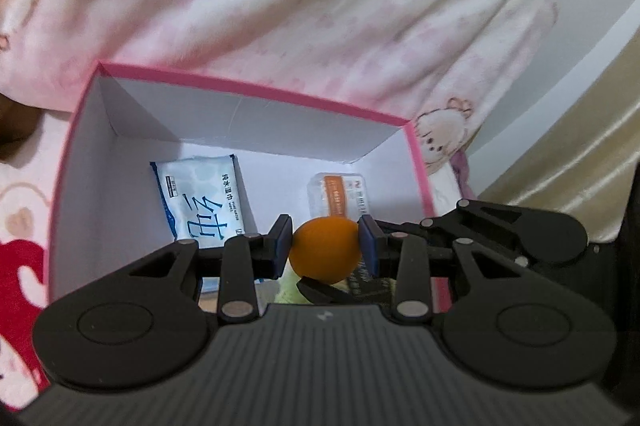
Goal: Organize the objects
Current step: 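Open the left tool to drop the sponge in the box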
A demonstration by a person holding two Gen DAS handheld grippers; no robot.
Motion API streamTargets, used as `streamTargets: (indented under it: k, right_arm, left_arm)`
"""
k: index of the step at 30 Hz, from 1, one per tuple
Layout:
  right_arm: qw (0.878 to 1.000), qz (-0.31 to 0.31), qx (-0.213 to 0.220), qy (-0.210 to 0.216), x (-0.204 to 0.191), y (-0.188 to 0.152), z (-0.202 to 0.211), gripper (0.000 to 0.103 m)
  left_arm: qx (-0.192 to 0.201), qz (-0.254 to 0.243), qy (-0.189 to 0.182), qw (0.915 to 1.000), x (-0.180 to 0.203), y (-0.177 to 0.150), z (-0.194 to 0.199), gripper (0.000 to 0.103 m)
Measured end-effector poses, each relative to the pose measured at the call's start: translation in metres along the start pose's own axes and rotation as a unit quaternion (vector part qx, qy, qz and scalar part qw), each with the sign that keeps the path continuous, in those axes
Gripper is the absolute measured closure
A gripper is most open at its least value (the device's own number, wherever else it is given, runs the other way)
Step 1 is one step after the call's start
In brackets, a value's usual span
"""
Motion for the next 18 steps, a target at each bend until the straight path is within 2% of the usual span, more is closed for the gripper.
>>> streamTargets:
  k: [4,10,16,18]
  right_arm:
    - [0.999,-0.010,-0.023,0.020,0.008,-0.007,-0.025,0.051]
    - [0.998,0.002,-0.060,0.026,0.008,-0.018,-0.054,0.049]
    - [0.997,-0.014,-0.071,0.027,0.014,-0.024,-0.062,0.046]
    - [0.997,-0.022,-0.064,0.028,0.017,-0.025,-0.060,0.041]
  left_arm:
    - [-0.009,0.021,-0.003,0.9997,-0.018,-0.008,-0.024,0.068]
    - [-0.027,0.041,0.000,0.9988,-0.035,-0.020,-0.048,0.068]
    - [-0.023,0.052,0.002,0.9984,-0.042,-0.026,-0.060,0.069]
    - [-0.024,0.053,0.008,0.9983,-0.043,-0.028,-0.062,0.069]
Point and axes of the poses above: each gripper's, at about its wrist camera, not at the fingertips, and z roughly against the way its jaws point, x to its right, y to its top, the point moved 4 cm from there along -z, roughly the way its jaws point, and after that the axes turned 7 degrees about x, right-handed, at the moved point
